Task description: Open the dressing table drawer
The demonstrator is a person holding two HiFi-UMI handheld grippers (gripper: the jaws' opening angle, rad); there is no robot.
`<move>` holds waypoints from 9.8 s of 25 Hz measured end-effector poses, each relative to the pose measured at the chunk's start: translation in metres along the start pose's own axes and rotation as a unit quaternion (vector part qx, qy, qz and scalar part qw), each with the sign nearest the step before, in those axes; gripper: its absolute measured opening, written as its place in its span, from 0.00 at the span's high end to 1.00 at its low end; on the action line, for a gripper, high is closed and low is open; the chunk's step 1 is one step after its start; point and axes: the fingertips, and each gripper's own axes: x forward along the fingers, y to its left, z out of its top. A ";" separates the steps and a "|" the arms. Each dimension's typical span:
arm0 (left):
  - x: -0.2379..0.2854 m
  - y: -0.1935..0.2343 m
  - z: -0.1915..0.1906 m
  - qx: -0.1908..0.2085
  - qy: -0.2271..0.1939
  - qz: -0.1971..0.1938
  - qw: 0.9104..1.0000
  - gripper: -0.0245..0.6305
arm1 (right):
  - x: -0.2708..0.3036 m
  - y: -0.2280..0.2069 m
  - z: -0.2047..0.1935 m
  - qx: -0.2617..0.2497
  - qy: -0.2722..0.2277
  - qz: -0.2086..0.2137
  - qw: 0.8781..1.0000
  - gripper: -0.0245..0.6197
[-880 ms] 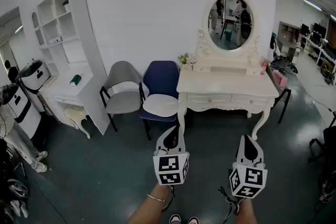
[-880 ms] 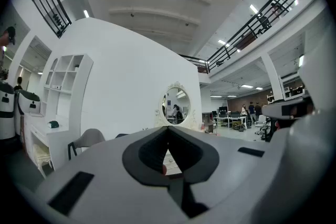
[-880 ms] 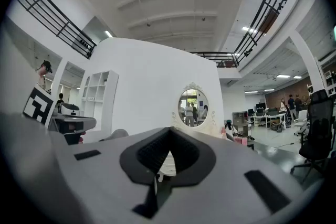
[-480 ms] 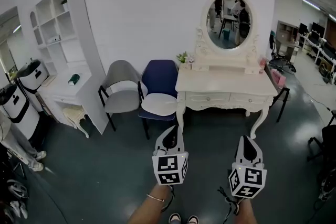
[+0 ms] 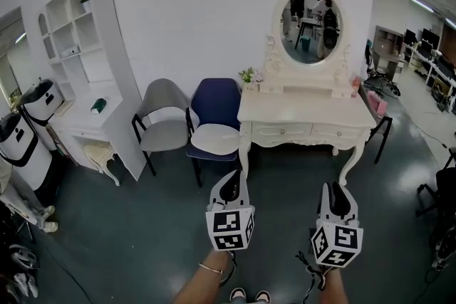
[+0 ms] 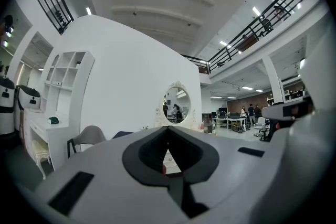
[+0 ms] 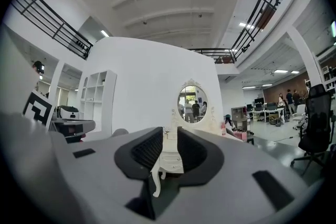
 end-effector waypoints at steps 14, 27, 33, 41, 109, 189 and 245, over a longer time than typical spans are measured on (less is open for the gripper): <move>0.014 0.050 -0.003 0.011 0.000 0.003 1.000 0.95 | 0.024 0.022 -0.009 -0.007 0.006 -0.019 1.000 0.75; 0.081 0.064 -0.027 0.012 0.020 -0.004 1.000 0.95 | 0.094 0.011 -0.024 -0.006 0.019 -0.024 1.000 0.75; 0.161 0.067 -0.031 0.004 0.016 0.007 1.000 0.95 | 0.173 -0.016 -0.024 -0.006 0.013 -0.016 1.000 0.76; 0.284 0.062 -0.012 -0.001 0.002 0.022 1.000 0.95 | 0.292 -0.065 0.001 -0.012 0.005 -0.002 1.000 0.76; 0.780 0.222 -0.087 -0.007 0.108 0.055 0.993 0.95 | 0.846 -0.080 -0.055 0.022 0.093 0.041 0.995 0.75; 0.705 0.342 -0.292 -0.059 0.289 0.186 0.937 0.95 | 0.935 -0.019 -0.316 0.021 0.309 0.017 0.951 0.77; 0.672 0.320 -0.277 -0.051 0.271 0.164 0.947 0.95 | 0.880 -0.013 -0.317 0.010 0.302 0.016 0.953 0.80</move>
